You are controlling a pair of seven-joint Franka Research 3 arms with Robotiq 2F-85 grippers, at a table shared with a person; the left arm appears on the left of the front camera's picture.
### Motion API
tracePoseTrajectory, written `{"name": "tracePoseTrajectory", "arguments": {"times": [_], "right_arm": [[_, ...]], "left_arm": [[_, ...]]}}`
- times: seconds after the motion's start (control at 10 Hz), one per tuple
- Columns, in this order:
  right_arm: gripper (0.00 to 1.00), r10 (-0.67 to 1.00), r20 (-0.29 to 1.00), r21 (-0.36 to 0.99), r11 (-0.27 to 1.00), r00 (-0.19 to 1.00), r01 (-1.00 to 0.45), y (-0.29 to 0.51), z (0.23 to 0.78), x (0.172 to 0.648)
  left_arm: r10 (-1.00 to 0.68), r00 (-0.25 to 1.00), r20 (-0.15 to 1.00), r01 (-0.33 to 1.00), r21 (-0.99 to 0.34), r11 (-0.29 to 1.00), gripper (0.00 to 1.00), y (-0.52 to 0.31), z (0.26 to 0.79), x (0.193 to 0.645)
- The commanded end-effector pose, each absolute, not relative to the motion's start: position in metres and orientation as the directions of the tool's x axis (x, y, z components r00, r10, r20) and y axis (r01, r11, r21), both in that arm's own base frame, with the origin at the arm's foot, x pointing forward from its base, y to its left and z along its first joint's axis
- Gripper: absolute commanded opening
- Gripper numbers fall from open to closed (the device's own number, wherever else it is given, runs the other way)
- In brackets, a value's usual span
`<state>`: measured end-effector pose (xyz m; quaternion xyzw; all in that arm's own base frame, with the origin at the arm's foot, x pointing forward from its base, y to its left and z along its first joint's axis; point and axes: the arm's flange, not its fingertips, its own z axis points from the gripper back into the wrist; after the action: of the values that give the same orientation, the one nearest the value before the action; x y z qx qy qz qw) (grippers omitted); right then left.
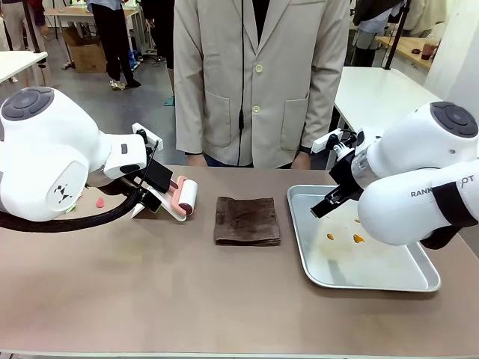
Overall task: Clean the surface of the table.
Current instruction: Hold the Lint Roller with your left hand and the towel with your right hand.
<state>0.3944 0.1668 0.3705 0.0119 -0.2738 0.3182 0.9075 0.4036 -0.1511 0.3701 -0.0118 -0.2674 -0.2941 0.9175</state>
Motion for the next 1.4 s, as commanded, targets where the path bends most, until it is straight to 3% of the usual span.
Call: {"name": "tracePoseTrajectory", "arguments": {"times": [0.0,0.4,0.6,0.8,1.0,1.1,1.2,1.3], "right_arm": [[1.0,0.57,0.505,-0.152,0.798,0.648,-0.584,0.167,0.371,0.395],[1.0,0.573,0.471,-0.133,0.798,0.671,-0.588,0.167,0.373,0.393],[1.0,0.6,0.274,0.025,0.777,0.752,-0.629,0.163,0.391,0.378],[1.0,0.558,0.249,0.088,0.801,0.792,-0.592,0.144,0.421,0.362],[1.0,0.445,0.258,0.181,0.85,0.857,-0.496,0.115,0.448,0.346],[1.0,0.346,0.262,0.257,0.875,0.901,-0.411,0.099,0.456,0.34],[1.0,0.277,0.325,0.435,0.805,0.904,-0.403,0.075,0.467,0.332],[1.0,0.2,0.358,0.551,0.743,0.912,-0.38,0.048,0.476,0.321]], "left_arm": [[-0.534,0.683,0.498,0.547,0.136,0.826,1.0,-0.151,0.37,0.404],[-0.556,0.685,0.471,0.572,0.124,0.811,1.0,-0.142,0.369,0.401],[-0.613,0.703,0.361,0.623,0.104,0.775,1.0,-0.106,0.377,0.394],[-0.596,0.729,0.337,0.622,0.037,0.782,1.0,-0.073,0.402,0.378],[-0.432,0.796,0.424,0.518,-0.106,0.849,1.0,-0.044,0.444,0.358],[-0.272,0.858,0.436,0.377,-0.173,0.91,1.0,-0.032,0.463,0.351],[-0.232,0.865,0.445,0.412,-0.365,0.835,1.0,-0.016,0.483,0.341],[-0.146,0.874,0.464,0.385,-0.477,0.79,1.0,0.011,0.493,0.334]]}}
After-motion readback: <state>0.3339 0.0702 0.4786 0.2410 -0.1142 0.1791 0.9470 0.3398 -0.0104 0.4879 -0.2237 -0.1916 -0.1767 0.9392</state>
